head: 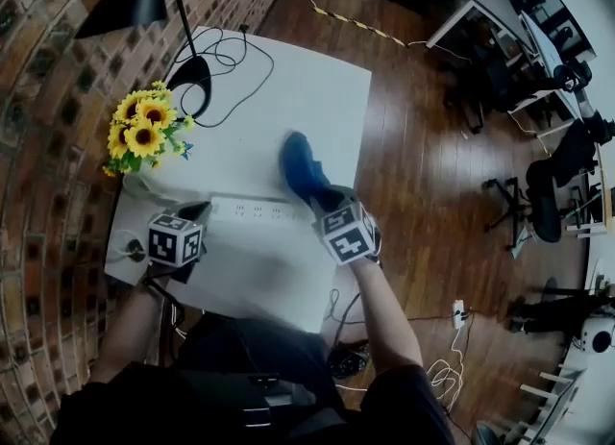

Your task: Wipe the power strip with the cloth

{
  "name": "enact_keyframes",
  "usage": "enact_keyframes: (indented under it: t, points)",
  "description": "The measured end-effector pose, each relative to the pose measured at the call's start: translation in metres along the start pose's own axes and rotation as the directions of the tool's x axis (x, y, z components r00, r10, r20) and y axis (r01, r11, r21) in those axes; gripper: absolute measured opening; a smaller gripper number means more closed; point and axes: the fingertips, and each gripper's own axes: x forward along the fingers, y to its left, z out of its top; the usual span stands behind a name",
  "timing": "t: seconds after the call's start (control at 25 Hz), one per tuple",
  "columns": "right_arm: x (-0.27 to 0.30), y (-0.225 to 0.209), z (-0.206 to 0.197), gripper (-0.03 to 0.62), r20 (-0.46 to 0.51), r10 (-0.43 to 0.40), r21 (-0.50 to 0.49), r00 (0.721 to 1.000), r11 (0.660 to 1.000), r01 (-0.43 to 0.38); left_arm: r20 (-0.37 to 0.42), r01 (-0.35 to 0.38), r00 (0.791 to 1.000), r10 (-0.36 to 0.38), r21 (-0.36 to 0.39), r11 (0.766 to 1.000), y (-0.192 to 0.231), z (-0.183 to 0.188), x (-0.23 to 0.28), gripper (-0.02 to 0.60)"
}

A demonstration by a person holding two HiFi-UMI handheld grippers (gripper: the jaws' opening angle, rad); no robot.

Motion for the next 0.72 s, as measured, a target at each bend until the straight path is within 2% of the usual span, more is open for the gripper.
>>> enact_keyframes:
  t: [0.36,0.52,0.72]
  points:
    - [-0.085,0.039,0.021,0.044,0.048,0.114,-0.028,0.992,0.993,-0.112,-0.011,0.036,0.999,-0.036,0.008,0.999,-0.001,0.001,0.002,0.015]
    - [-0.094,0.051,0.019,0.044,-0.002,0.136,-0.060,0.991,0.989,-0.136,-0.032,0.036,0.999,-0.035,0.018,0.999,0.001,-0.004,0.004,0.015]
    - [-0.058,0.060,0.010,0.046,-0.111,0.115,-0.142,0.987,0.981,-0.131,-0.035,0.048,0.998,-0.047,0.021,0.999,-0.001,-0.008,0.011,0.017]
